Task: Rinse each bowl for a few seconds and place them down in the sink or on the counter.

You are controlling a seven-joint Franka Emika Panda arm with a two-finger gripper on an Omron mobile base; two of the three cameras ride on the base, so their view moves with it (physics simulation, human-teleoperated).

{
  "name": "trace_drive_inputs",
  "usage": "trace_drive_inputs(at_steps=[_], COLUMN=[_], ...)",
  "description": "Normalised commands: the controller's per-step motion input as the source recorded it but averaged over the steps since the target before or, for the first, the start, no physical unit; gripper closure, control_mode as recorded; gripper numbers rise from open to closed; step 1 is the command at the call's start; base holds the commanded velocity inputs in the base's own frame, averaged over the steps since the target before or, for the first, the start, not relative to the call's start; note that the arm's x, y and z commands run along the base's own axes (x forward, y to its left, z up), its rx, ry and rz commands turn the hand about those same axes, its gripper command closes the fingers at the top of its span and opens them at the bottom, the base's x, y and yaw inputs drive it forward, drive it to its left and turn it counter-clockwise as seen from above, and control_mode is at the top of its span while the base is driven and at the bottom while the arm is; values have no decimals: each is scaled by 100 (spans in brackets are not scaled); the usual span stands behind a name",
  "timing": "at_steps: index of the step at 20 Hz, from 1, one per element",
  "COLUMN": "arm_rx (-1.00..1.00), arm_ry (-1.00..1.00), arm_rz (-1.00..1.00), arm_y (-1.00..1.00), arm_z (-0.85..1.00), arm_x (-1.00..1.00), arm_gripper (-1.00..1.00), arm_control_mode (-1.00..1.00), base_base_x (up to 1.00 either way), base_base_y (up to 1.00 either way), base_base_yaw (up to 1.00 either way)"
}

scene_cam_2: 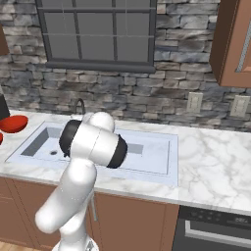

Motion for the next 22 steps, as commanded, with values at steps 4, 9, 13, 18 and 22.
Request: trace_drive_inputs(at_steps=[4,9,13,18,22], arm_rx=[6,0,0,0,0], arm_ry=[-1,-2,-1,-1,0], arm_rz=[0,2,4,5,5], arm_y=[0,0,-2,-2,-18], arm_z=[-29,-22,-14,-13,-15], arm_x=[26,31,34,32,28], arm_gripper=[-100,-100,-100,-100,-100], arm_control_mode=[-100,-100,-100,-100,-100], base_base_x=[0,0,0,0,0], base_base_y=[0,0,0,0,0], base_base_yaw=[0,0,0,0,0])
